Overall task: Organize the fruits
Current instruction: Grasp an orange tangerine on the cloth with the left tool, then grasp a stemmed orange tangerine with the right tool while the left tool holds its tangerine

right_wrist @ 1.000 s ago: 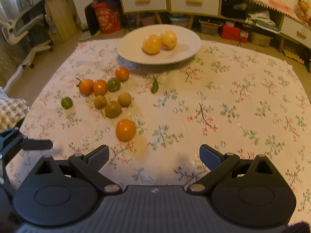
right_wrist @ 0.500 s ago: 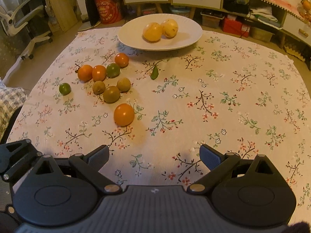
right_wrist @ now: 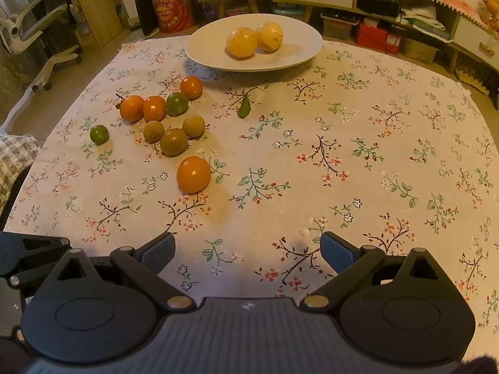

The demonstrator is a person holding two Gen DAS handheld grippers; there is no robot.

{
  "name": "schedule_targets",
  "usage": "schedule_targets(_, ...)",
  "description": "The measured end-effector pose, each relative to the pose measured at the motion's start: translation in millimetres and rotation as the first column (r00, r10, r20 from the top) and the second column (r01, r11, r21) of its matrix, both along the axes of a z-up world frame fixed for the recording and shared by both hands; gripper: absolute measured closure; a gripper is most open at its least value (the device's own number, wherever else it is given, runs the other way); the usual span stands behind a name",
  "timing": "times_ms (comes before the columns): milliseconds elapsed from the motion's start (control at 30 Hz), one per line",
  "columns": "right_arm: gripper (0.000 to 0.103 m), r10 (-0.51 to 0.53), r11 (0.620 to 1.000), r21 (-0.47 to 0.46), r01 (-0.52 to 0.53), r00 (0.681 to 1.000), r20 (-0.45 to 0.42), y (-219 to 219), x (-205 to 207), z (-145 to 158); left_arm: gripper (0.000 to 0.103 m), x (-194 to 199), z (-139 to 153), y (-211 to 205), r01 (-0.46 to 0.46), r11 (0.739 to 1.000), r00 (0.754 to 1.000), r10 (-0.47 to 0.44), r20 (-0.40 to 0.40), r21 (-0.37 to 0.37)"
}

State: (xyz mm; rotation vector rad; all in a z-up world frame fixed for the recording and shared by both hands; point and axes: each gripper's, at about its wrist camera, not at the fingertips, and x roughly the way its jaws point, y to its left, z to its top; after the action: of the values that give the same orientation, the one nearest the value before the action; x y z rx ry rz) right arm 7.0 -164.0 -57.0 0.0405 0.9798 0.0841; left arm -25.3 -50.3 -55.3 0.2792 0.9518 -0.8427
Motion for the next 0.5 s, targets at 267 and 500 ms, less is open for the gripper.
schedule_targets(267,0.004,-0.010,1.000,0.000,0.010,1.000,-0.002,-1.7,2.4,-1.5,0.088,-0.9,3.8,5.1,0.005,1.000,1.000,-0.005,0.019,0.013)
schedule_targets(500,0.004,-0.016,1.000,0.006,0.016,1.000,0.018,2.4,10.7,2.6,0.089,16.1,10.0,23.9,-0.082,0.997,0.997,0.082,0.014,0.001)
